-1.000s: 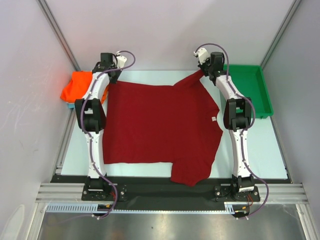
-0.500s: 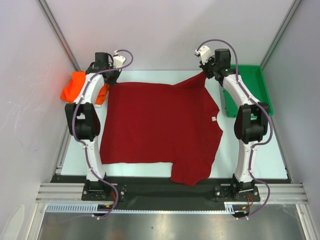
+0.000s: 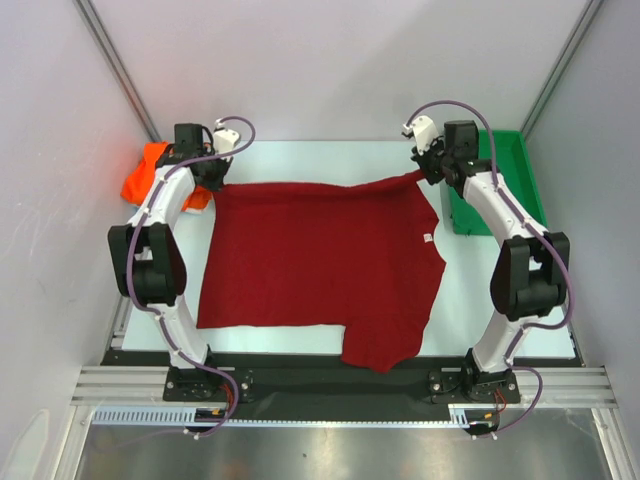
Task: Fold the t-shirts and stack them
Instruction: Fold the tshirt
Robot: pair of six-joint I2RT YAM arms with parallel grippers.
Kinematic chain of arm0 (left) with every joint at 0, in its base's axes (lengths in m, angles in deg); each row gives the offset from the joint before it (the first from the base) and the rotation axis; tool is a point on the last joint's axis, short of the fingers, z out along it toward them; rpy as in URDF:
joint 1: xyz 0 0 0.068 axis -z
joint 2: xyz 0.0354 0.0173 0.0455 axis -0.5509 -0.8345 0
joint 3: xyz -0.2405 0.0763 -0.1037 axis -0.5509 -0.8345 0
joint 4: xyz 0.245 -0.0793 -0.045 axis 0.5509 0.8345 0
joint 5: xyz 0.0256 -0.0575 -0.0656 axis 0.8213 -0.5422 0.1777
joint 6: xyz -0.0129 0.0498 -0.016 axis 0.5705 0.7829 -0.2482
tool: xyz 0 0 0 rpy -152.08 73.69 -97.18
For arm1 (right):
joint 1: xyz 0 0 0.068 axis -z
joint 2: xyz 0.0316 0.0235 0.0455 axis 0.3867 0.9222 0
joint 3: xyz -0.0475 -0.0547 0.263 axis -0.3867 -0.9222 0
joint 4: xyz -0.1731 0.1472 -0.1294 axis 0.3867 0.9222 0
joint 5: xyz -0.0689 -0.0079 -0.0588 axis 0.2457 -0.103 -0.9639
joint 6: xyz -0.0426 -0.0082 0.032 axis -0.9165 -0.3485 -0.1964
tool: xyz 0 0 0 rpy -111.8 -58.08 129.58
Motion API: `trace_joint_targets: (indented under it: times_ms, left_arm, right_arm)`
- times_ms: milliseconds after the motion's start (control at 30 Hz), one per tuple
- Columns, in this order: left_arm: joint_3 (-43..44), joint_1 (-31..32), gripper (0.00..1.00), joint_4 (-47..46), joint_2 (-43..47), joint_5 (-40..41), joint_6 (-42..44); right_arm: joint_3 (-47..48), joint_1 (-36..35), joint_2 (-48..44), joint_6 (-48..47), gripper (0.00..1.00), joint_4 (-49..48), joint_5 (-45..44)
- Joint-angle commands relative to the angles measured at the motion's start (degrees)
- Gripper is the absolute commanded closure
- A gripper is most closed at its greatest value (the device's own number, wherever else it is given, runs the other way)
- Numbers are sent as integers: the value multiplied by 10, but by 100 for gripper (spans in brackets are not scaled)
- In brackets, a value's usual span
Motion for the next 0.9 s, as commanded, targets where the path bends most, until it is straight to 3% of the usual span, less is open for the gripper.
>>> trace_joint_targets:
  times_ms: [0,167,467,867]
  left_arm:
    - [-52,-12,100,-39,54,-15,17]
    - [-124,-23,99,-59,89,-12,24]
    - [-172,-24,100,-67,114,-18,17]
    - [-263,-25,99,-63,142,-21,19]
  right_arm:
    - [-27,8,-54,13,100,-2,10]
    - [-79,19,-86,22,100,-11,11]
    - [-146,18,-154,26,100,4,18]
    - [-327,-26,-273,77,100,50,53]
